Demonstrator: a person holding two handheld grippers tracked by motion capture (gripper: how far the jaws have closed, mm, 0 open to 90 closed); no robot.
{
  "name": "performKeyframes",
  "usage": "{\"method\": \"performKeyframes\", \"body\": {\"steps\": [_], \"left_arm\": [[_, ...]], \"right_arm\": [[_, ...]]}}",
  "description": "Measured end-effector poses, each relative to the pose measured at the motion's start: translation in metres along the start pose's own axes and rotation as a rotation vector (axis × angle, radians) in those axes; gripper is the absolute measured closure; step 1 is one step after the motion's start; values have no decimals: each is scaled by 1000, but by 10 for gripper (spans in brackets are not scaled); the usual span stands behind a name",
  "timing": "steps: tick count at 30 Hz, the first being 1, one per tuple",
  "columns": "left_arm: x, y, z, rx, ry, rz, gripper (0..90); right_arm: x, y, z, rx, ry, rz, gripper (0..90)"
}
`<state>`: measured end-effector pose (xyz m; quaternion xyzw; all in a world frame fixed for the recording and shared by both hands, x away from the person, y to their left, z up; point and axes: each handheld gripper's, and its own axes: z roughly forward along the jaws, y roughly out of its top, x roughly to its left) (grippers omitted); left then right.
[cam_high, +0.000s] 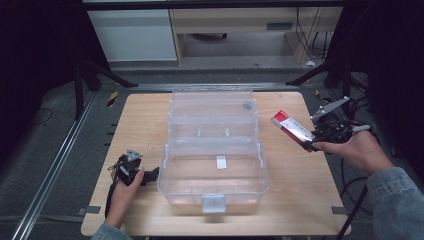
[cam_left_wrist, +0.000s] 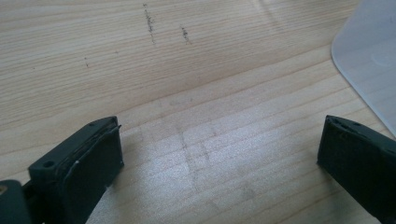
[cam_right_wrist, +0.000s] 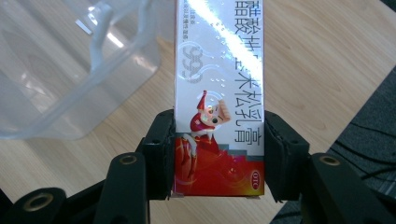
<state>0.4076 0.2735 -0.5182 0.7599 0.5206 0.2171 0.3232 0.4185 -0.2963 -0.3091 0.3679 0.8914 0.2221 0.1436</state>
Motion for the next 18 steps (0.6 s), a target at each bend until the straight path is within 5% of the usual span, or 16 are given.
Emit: {"method": "performKeyframes", "body": {"steps": [18], "left_arm": [[0, 0, 0, -7, 0, -5, 0]], "right_arm": [[48, 51, -15, -48, 23, -177, 515]]}}
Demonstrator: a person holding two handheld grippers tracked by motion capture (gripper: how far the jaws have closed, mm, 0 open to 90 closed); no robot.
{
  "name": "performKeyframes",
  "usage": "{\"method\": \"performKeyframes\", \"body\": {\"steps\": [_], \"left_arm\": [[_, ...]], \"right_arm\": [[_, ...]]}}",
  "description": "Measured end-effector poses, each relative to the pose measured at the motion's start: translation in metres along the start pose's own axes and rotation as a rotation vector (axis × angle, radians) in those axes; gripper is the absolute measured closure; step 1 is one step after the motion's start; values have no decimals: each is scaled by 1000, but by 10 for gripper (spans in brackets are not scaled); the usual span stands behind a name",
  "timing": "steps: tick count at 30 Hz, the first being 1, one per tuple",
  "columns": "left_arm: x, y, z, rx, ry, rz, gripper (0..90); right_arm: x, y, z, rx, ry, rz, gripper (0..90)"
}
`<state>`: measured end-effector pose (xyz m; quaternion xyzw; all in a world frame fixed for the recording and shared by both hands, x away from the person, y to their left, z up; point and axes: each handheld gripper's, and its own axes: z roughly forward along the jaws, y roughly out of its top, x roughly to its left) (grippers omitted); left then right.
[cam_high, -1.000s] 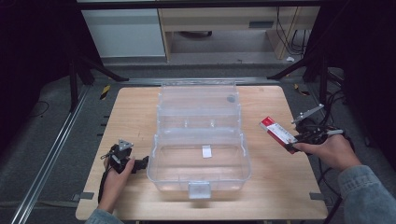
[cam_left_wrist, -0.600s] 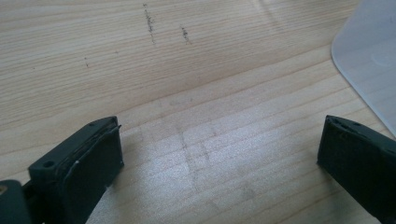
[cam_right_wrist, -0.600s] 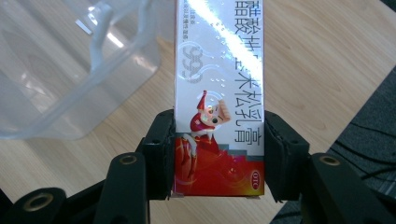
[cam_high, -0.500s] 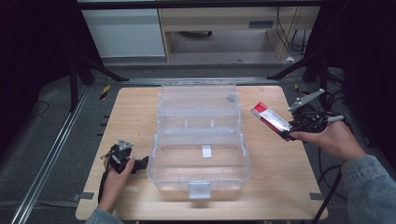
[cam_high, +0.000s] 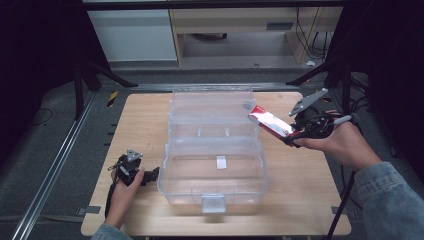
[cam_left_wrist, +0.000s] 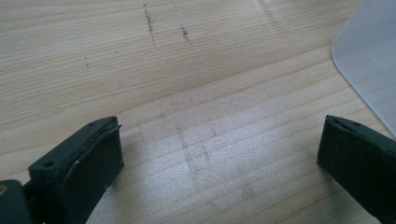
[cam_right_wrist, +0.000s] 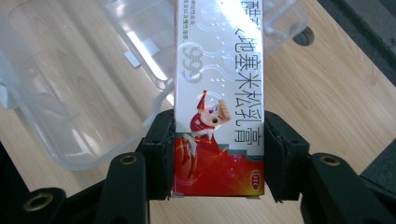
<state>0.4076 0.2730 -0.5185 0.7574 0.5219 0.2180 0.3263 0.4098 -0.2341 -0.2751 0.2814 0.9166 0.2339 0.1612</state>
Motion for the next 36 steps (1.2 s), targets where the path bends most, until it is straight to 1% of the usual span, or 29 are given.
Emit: {"method": "performKeyframes", "body": {"steps": [2, 3, 4, 5, 6, 7, 12, 15, 16, 17, 18, 19, 20, 21, 22, 23, 27, 31, 34, 36], "left_arm": [[0, 0, 0, 1, 0, 1, 0], [0, 0, 0, 1, -1, 2, 0], [0, 0, 0, 1, -1, 2, 0], [0, 0, 0, 3, -1, 3, 0], [0, 0, 0, 3, -1, 3, 0], [0, 0, 0, 3, -1, 3, 0], [0, 0, 0, 4, -1, 3, 0], [0, 0, 0, 3, -2, 3, 0], [0, 0, 0, 3, -2, 3, 0], [0, 0, 0, 3, -2, 3, 0], [0, 0, 0, 3, -2, 3, 0], [0, 0, 0, 3, -2, 3, 0], [0, 0, 0, 3, -2, 3, 0], [0, 0, 0, 3, -1, 3, 0], [0, 0, 0, 3, -1, 3, 0], [0, 0, 0, 3, -2, 3, 0], [0, 0, 0, 4, -2, 4, 0], [0, 0, -1, 4, -2, 4, 0], [0, 0, 0, 3, -1, 3, 0], [0, 0, 0, 3, -1, 3, 0]], "right_arm": [[6, 7, 2, 1, 8, -16, 515], [10, 13, 5, -2, 18, -35, 515], [10, 13, 5, -2, 18, -35, 515], [15, 20, 7, -1, 26, -55, 515], [15, 20, 7, -1, 26, -55, 515], [20, 27, 11, 1, 34, -77, 515], [30, 42, 20, 8, 54, -114, 515], [38, 49, 26, 12, 67, -146, 514], [40, 52, 28, 13, 73, -158, 515], [40, 52, 28, 13, 73, -158, 515], [44, 56, 32, 12, 81, -172, 515], [46, 58, 34, 12, 86, -182, 515], [46, 58, 34, 12, 86, -182, 515], [51, 61, 39, 16, 95, -200, 515], [51, 61, 39, 16, 95, -200, 515], [56, 64, 43, 23, 101, -215, 515], [63, 72, 51, 29, 120, -248, 515], [70, 78, 57, 32, 134, -261, 514], [78, 84, 66, 43, 153, -286, 515], [83, 88, 71, 41, 162, -301, 515]]}}
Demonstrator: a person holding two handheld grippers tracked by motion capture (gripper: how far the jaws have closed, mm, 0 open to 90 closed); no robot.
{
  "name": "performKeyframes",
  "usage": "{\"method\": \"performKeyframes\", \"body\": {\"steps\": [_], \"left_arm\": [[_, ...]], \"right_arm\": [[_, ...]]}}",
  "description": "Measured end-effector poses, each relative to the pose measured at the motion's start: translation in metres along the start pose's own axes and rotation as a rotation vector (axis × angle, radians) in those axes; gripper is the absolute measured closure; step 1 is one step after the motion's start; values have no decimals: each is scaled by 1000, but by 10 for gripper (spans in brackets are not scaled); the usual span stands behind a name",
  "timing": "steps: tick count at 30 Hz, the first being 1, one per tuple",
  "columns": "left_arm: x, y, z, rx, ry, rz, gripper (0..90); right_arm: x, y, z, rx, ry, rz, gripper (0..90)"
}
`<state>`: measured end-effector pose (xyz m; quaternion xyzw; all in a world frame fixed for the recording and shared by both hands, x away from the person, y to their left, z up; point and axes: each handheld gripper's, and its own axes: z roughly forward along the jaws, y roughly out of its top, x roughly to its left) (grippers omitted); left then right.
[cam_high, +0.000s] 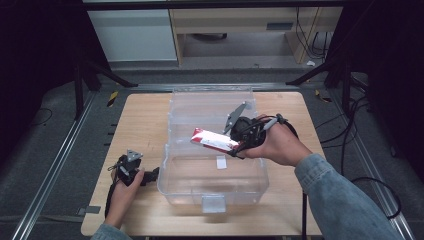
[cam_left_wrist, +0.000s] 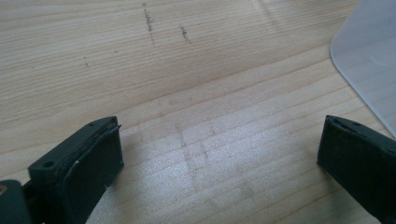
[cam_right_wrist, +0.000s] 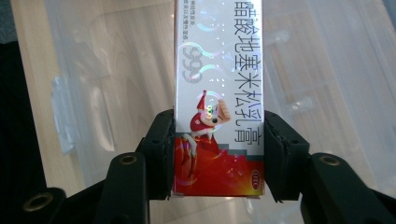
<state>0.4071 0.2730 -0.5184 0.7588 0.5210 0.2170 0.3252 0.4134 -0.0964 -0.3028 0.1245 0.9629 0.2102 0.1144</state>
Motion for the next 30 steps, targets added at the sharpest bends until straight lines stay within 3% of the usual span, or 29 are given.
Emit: {"method": "performKeyframes", "body": {"steps": [16, 30], "left_arm": [[0, 0, 0, 0, 0, 0, 0], [1, 1, 0, 1, -4, 5, 0]], "right_arm": [[23, 30, 38, 1, 82, -92, 515], [40, 40, 75, 32, 144, -153, 514]]}}
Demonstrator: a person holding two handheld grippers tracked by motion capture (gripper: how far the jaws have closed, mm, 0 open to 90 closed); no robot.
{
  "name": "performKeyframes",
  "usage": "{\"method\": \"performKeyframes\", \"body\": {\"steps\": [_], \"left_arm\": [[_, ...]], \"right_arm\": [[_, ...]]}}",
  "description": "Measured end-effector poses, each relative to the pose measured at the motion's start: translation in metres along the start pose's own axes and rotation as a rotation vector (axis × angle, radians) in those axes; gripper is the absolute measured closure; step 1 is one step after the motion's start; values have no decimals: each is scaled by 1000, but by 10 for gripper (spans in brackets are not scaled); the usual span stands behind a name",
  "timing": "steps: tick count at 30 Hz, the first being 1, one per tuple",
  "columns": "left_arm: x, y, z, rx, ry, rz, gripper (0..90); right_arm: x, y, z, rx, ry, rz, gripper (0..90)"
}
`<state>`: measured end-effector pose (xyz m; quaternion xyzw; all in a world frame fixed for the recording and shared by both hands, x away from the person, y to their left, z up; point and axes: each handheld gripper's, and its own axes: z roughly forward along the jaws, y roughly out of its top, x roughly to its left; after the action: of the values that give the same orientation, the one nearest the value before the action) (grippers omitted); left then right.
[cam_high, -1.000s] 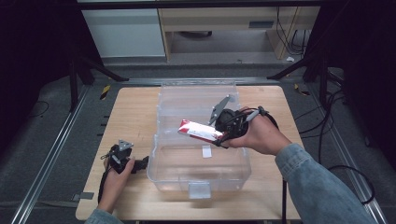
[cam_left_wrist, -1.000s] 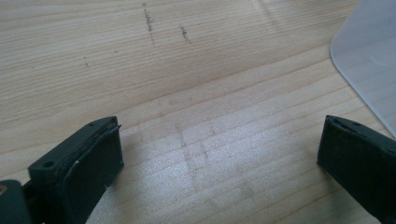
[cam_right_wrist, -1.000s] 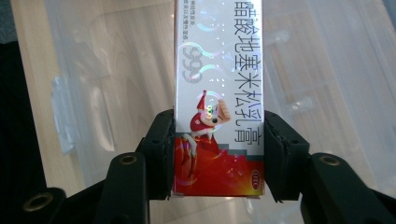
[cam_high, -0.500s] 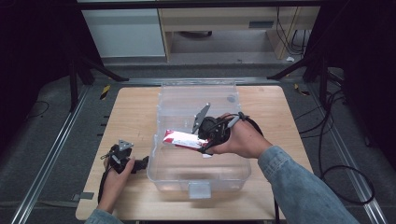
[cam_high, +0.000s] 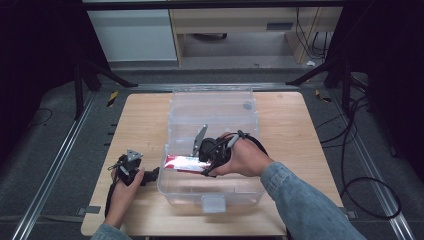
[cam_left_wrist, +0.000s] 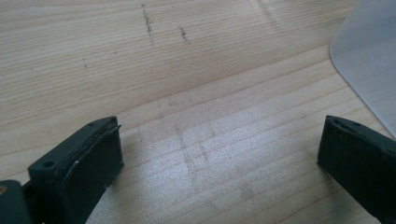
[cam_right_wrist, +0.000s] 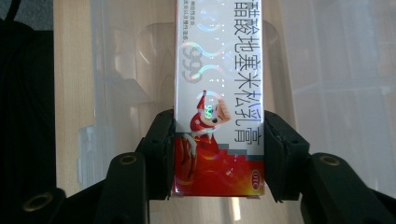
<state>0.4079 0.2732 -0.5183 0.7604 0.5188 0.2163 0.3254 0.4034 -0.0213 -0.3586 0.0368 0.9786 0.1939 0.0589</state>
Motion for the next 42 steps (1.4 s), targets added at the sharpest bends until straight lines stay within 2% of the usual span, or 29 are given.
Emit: {"method": "performKeyframes", "body": {"steps": [14, 24, 42], "left_arm": [[0, 0, 0, -1, 0, 0, 0], [0, 0, 0, 1, -1, 2, 0], [0, 0, 0, -2, -2, 0, 0]], "right_arm": [[5, 9, 21, 43, 31, -51, 514], [8, 2, 32, 36, 53, -39, 514], [5, 3, 47, 56, 73, -45, 513]]}}
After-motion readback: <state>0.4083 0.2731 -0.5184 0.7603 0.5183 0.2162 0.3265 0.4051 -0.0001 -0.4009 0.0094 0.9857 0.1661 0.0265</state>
